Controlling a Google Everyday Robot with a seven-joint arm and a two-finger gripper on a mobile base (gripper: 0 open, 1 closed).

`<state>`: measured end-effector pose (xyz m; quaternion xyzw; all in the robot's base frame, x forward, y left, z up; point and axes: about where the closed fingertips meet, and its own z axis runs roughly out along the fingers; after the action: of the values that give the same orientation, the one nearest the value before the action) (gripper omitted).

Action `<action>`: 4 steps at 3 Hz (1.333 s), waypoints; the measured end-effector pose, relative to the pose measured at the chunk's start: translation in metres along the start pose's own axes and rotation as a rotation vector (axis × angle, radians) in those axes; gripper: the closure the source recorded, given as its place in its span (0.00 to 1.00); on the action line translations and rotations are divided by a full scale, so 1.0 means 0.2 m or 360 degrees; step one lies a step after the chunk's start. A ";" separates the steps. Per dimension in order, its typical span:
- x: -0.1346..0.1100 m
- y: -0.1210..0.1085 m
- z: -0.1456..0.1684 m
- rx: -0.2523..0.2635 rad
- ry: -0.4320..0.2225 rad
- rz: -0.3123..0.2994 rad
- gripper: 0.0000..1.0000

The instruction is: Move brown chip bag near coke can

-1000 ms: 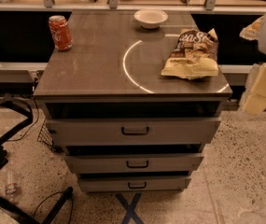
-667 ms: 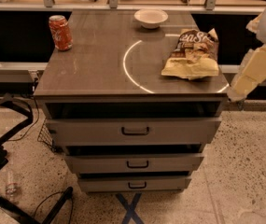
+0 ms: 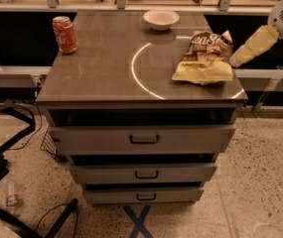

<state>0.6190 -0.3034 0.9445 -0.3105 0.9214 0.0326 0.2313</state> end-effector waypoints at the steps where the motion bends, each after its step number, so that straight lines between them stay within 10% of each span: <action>1: -0.13 -0.17 0.06 0.0013 -0.0126 0.0190 0.00; 2: -0.29 -0.23 0.11 0.0000 -0.0304 0.0336 0.00; 4: -0.32 -0.15 0.21 0.0058 -0.0241 0.0273 0.00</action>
Offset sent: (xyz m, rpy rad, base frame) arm 0.1151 0.0072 0.0257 0.3243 -0.1904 -0.2401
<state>0.6985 -0.2827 0.9377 -0.2228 0.9250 0.0590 0.3022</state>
